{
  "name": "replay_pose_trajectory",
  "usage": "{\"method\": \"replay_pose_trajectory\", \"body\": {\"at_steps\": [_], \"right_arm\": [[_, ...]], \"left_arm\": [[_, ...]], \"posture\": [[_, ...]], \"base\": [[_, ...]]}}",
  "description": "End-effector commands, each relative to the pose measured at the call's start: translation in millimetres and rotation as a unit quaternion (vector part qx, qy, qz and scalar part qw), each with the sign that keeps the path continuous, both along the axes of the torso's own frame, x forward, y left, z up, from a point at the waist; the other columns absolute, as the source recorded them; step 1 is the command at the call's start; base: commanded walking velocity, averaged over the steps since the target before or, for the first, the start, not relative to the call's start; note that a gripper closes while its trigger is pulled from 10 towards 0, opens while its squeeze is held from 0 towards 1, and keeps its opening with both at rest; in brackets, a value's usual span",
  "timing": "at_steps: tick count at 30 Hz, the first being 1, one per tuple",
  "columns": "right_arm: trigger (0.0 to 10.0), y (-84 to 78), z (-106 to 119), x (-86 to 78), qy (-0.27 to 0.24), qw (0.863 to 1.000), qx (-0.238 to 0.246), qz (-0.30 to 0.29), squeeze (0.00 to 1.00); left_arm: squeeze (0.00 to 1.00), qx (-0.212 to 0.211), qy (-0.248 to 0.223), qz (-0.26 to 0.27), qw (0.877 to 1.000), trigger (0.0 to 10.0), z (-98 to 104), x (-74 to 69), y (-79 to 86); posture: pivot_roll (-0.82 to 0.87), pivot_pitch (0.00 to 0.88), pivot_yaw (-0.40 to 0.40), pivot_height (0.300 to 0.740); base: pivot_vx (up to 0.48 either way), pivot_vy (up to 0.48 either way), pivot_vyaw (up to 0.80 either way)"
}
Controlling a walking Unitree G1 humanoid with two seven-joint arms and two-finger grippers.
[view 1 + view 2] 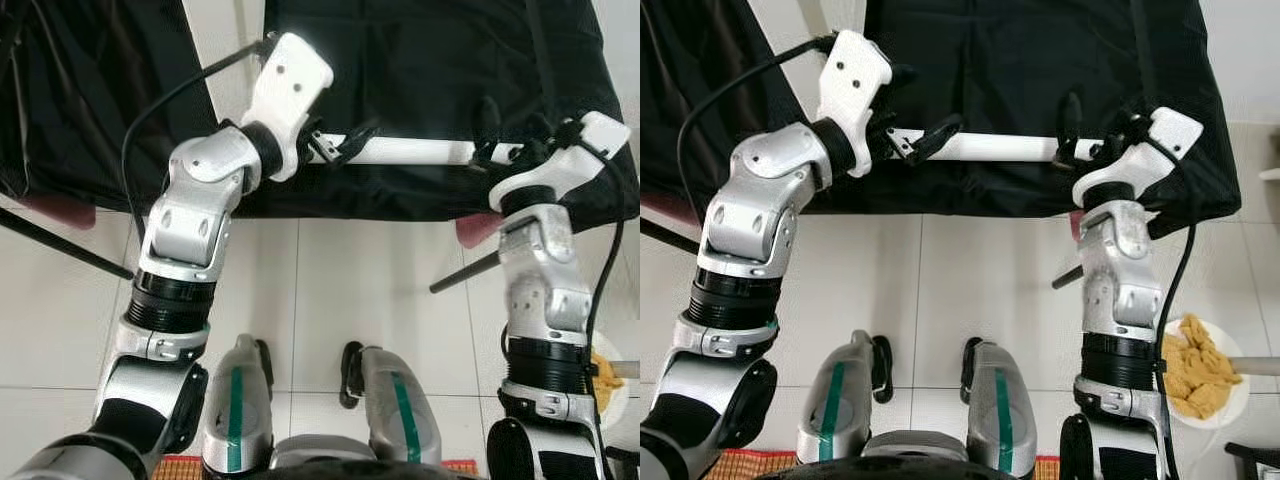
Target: Building children table
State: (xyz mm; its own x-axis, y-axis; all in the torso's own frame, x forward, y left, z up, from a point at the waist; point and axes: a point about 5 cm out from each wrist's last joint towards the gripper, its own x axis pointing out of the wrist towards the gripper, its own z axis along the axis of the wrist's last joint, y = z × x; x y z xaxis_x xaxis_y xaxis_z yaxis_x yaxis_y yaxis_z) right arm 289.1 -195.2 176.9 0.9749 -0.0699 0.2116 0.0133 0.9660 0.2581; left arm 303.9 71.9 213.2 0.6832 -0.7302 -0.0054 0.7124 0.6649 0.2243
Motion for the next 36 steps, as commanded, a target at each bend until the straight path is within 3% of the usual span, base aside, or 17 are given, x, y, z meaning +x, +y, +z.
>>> {"method": "replay_pose_trajectory", "body": {"at_steps": [1, 7, 10, 15, 23, 36], "right_arm": [[10.0, 8.1, -3, 4.7, -0.001, 1.000, -0.012, 0.011, 0.00], [10.0, 12.7, -10, 17.1, 0.004, 0.999, -0.026, 0.018, 0.00], [10.0, 12.7, -11, 18.4, 0.005, 0.999, -0.029, 0.016, 0.00], [10.0, 24.5, -14, 23.2, 0.007, 0.999, -0.032, 0.026, 0.00], [10.0, 29.0, -17, 28.3, 0.006, 0.999, -0.030, 0.036, 0.00], [10.0, 34.9, -18, 35.3, -0.001, 0.998, -0.047, 0.044, 0.00]], "left_arm": [[0.00, -0.024, -0.004, 0.101, 0.995, 10.0, -6, 6.0, 9.1], [0.00, -0.032, -0.015, 0.152, 0.988, 10.0, -17, 1.1, 26.9], [0.00, -0.034, -0.016, 0.161, 0.986, 10.0, -19, 1.2, 28.3], [0.00, -0.073, -0.001, 0.213, 0.974, 10.0, -26, 0.3, 27.3], [0.00, -0.055, -0.036, 0.220, 0.973, 10.0, -23, 0.1, 21.8], [0.00, -0.048, -0.071, 0.184, 0.979, 10.0, -20, -6.5, 7.5]], "posture": [[0.06, 0.097, -0.028, 0.740], [0.09, 0.088, -0.059, 0.740], [0.09, 0.088, -0.059, 0.740], [0.10, 0.085, -0.073, 0.740], [0.10, 0.075, -0.080, 0.740], [0.11, 0.060, -0.081, 0.740]], "base": [[0.000, 0.000, 0.00], [0.000, 0.000, 0.00], [0.000, 0.000, 0.00], [0.000, 0.000, 0.00], [0.000, 0.000, 0.00], [0.000, 0.000, 0.00]]}}
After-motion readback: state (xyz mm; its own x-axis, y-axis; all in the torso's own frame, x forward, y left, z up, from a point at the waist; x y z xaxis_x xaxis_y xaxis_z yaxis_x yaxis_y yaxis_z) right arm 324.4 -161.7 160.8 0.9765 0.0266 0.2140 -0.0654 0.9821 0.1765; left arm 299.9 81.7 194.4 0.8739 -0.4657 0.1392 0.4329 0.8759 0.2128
